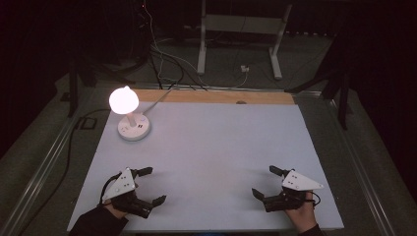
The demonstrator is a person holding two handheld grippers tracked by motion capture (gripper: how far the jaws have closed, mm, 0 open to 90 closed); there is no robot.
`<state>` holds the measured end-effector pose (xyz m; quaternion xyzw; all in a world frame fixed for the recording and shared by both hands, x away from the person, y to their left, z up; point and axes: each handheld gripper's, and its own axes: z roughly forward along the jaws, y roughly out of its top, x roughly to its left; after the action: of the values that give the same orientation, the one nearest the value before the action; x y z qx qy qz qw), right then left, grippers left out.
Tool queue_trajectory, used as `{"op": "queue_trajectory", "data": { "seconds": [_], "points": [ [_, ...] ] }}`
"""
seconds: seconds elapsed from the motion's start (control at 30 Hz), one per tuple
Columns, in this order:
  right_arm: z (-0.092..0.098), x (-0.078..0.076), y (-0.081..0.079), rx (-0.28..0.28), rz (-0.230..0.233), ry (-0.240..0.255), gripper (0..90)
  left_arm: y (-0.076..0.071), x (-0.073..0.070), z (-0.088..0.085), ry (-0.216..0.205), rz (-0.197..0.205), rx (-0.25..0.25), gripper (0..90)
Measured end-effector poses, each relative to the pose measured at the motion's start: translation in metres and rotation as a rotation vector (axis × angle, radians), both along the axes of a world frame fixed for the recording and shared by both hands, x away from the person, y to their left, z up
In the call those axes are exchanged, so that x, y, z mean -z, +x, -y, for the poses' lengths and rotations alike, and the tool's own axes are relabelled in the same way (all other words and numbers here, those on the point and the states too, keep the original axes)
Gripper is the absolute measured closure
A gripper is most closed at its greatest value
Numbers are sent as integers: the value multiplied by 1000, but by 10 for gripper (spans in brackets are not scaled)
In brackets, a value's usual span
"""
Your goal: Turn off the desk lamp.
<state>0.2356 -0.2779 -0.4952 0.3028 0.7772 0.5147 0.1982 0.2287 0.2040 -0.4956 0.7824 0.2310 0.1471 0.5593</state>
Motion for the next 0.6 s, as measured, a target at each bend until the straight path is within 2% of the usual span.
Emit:
{"op": "queue_trajectory", "data": {
  "seconds": [0.1,0.23,0.5,0.6],
  "points": [
    [1,-2,0,-15,-4,27,0,-1,-1,-1,-1,3,-8,4],
    [0,-3,-1,-21,14,20,0,1,0,-3,0,-4,-17,4],
    [0,-4,-1,-20,4,29,0,0,1,0,29,-4,1,4],
    [-1,-4,-2,-23,10,17,0,0,1,0,25,-3,2,4]
  ]
}}
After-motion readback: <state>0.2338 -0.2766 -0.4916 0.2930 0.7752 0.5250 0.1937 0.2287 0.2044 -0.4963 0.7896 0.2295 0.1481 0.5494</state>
